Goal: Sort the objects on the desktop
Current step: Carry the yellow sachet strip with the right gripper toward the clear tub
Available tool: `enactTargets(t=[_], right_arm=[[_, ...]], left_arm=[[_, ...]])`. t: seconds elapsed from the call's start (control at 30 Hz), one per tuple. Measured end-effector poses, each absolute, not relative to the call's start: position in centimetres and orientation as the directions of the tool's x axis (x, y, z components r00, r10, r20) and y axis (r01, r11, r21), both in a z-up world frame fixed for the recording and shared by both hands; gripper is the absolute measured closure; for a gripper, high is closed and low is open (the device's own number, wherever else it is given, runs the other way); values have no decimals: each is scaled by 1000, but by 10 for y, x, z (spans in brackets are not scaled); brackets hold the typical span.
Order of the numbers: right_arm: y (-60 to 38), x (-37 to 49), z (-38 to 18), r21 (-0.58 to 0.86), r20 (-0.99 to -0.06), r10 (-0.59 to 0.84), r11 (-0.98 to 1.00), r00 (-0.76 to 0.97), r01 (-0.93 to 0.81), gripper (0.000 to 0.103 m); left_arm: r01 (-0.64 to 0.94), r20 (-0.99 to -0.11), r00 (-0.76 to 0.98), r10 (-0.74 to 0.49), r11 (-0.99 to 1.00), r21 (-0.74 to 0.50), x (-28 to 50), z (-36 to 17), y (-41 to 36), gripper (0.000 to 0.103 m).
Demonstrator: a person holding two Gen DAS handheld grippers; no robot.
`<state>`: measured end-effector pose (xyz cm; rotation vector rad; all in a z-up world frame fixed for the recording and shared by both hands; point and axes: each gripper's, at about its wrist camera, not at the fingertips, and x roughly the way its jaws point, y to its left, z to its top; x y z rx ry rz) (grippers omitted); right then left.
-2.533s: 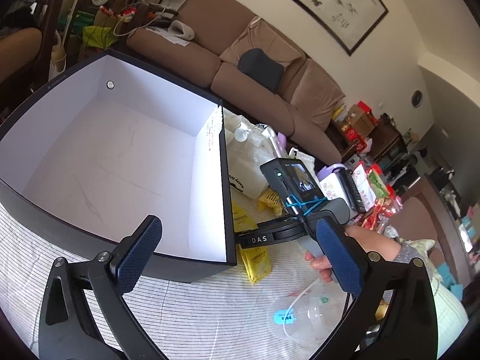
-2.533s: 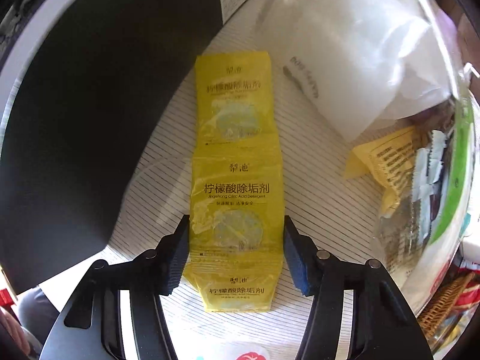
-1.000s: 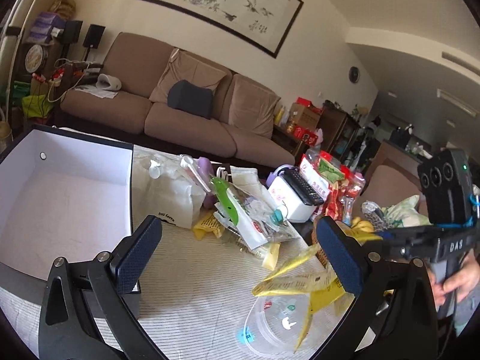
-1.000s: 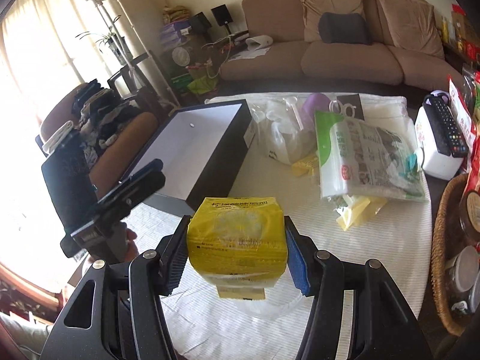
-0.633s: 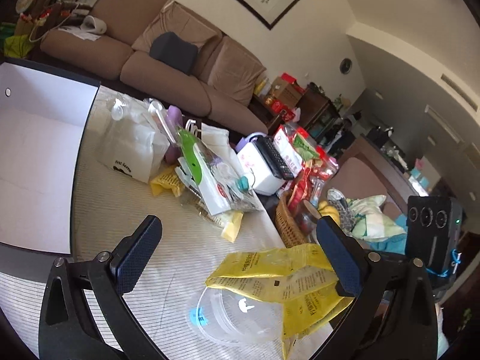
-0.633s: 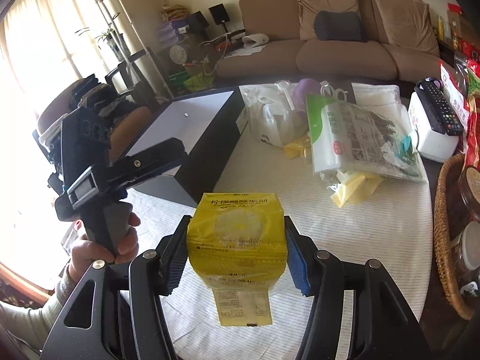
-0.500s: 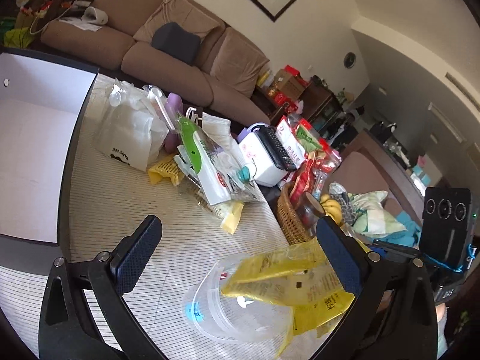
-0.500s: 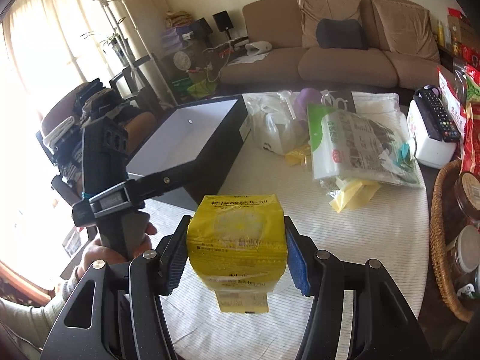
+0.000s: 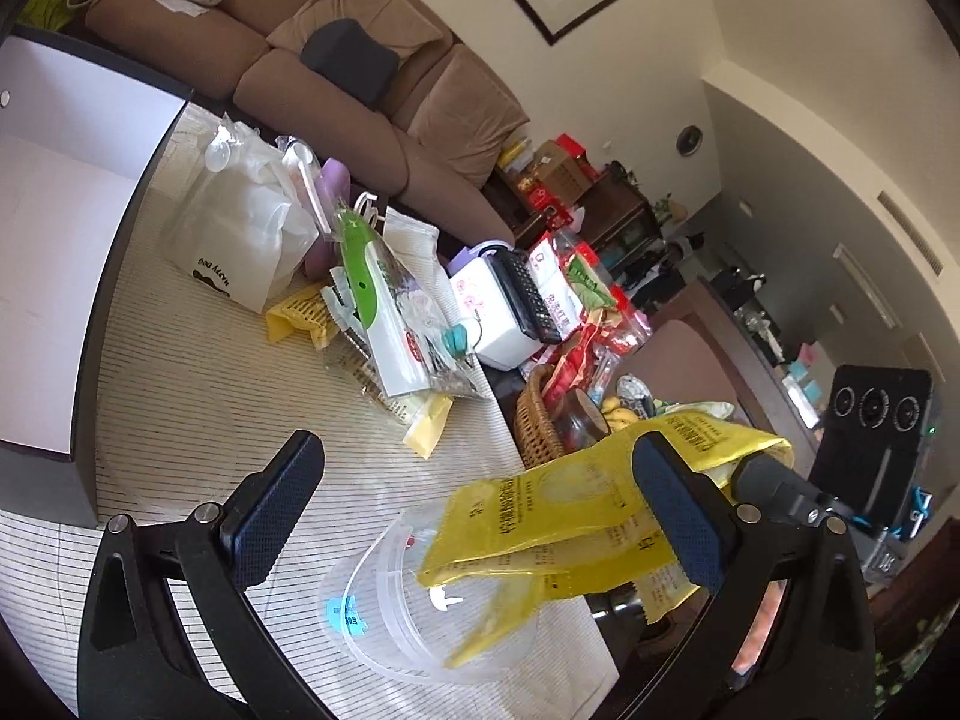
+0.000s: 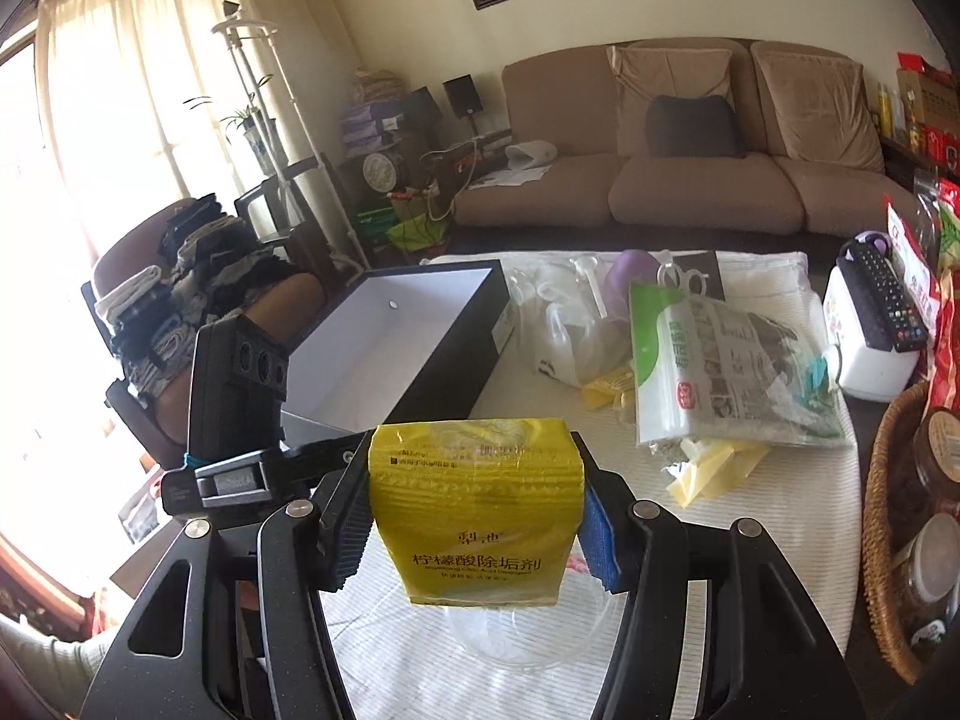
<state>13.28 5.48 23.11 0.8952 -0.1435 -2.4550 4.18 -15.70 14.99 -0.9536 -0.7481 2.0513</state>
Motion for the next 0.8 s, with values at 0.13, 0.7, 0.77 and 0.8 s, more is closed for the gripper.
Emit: enactTargets(t=[0.13,0.7,0.77,0.8], right_arm=[[68,129,202,316,-572,-497,-868,-652,383,43],[77,145,230,326,-456,-560,-828,-692,456,43],[74,148,224,324,-467,-561,-828,-683,458,43],[73,149,221,324,-472,-559,-829,-682,456,43]], left_arm=[[-348,-388,-339,857,-497,-795,36,137,-146,0],[-303,-264,-420,868,-408,-861,29,144,-169,0],[-340,-209,-389,897,-351,-873,30,149,-165,0],[-355,-190,-357,915,-321,-878,31,151,-160,0]])
